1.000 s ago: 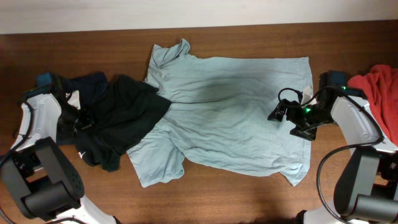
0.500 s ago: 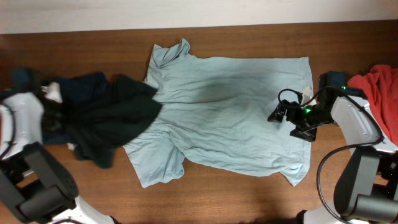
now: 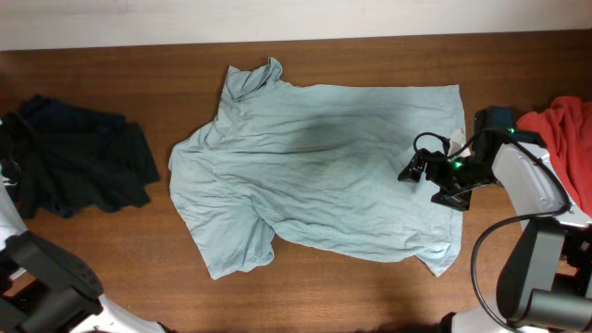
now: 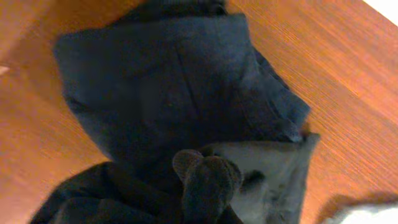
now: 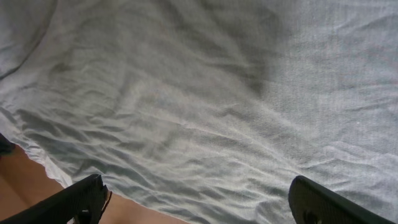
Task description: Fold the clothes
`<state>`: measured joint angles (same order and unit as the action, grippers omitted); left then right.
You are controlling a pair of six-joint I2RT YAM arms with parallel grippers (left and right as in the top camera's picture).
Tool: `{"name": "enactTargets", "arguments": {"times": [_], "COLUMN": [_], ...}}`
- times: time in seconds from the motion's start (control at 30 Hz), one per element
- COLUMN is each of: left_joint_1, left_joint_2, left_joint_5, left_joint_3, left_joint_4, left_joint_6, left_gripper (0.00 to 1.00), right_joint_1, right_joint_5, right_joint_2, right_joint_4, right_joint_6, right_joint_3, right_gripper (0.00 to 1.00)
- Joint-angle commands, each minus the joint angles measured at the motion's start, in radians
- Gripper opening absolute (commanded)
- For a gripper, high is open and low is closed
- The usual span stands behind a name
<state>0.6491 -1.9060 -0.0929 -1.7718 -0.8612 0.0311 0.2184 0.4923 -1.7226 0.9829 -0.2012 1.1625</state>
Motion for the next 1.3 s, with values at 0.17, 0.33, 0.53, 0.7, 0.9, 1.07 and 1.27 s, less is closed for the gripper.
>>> {"name": "enactTargets", "arguments": {"times": [0.17,0.33,0.53,0.7,0.9,1.07,1.27], "left_joint_1": [0.002,0.002,-0.017,-0.131,-0.323,-0.432,-0.496], "left_joint_2": [-0.004,0.004,0.077,0.169,0.188,0.188,0.188], "left_joint_5": [0.161,0.159,-0.117,-0.167,-0.040,-0.052,-0.159], "left_joint_3": [-0.024,-0.069,-0.246,-0.254,-0.208,0.106,0.518], "left_joint_4": [0.034,-0.077,-0.379,-0.539,-0.674,-0.674,-0.431], "left_joint_6": [0.014,0.014,0.003,-0.006,0.055,0.138,0.234], "left_gripper": [0.65,0.66,0.68,0.63,0.61,0.62,0.62], "right_joint_1": [-0.002,-0.002,-0.002,-0.002,-0.002,-0.002,-0.002], "right_joint_5": [0.013,0.013,0.013,0.060,0.015,-0.109,-0.128], "right_joint_2": [0.011,0.011,0.013,0.053,0.147,0.144,0.144], "right_joint_4": [0.000,0.001,0.005,0.023,0.086,0.154,0.146], "right_joint_6": [0.010,0.010,0.011,0.069,0.072,0.036,0.036], "right_joint_3": [0.001,0.001,0.003,0.030,0.048,0.045,0.045], "right_gripper": [0.99,0.99,0.99,0.99,0.99,0.99,0.99]}}
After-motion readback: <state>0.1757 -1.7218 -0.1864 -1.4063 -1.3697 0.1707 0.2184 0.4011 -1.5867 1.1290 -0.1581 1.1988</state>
